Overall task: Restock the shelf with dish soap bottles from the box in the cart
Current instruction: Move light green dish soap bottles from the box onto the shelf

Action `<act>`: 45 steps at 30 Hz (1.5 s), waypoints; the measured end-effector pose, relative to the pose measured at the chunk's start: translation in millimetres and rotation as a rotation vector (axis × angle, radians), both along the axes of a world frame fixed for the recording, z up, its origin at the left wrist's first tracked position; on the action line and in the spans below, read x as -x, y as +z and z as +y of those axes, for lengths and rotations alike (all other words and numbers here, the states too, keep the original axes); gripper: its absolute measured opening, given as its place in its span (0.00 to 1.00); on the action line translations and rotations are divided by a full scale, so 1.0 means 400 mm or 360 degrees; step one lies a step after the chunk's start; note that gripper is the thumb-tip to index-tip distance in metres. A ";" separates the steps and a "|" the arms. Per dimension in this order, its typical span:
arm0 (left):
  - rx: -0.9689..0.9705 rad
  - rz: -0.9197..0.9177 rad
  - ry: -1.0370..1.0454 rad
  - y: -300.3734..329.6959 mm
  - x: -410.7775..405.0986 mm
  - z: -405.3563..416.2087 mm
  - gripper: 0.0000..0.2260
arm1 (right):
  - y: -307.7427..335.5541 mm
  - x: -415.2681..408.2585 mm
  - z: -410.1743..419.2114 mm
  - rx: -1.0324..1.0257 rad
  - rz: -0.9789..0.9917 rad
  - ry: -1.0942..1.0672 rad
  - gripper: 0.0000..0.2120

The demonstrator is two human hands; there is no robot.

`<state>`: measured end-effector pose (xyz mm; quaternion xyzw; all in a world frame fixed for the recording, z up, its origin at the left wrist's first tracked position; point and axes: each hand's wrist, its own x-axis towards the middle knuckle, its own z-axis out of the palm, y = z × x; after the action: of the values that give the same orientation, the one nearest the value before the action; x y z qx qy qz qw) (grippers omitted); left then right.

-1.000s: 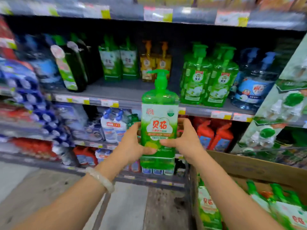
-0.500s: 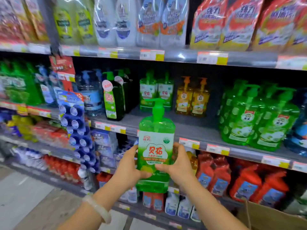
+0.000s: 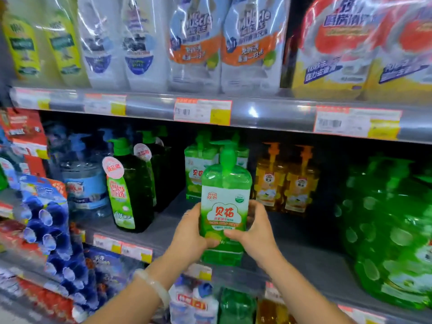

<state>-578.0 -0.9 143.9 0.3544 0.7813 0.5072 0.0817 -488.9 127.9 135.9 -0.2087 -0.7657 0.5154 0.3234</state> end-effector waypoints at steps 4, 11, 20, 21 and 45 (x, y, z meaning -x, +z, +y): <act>0.0112 0.0071 0.0052 -0.023 0.085 0.095 0.30 | -0.025 0.089 0.079 -0.0014 -0.0044 -0.0071 0.37; 0.0088 0.0051 0.0059 -0.066 0.196 0.215 0.28 | -0.053 0.187 0.174 -0.0130 -0.0120 -0.0252 0.35; 0.0200 -0.0034 -0.0008 -0.075 0.282 0.289 0.33 | -0.045 0.252 0.224 -0.0172 -0.0297 -0.0217 0.35; 0.0203 -0.0032 -0.0020 -0.075 0.288 0.290 0.34 | -0.047 0.254 0.224 -0.0163 -0.0300 -0.0222 0.36; 0.0293 -0.0035 -0.0061 -0.077 0.297 0.292 0.37 | -0.038 0.267 0.185 -0.0110 -0.0454 -0.0412 0.37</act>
<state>-696.6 115.7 113.1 0.3546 0.8168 0.4355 0.1321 -595.7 201.9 120.8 -0.3651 -0.7877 0.4082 0.2822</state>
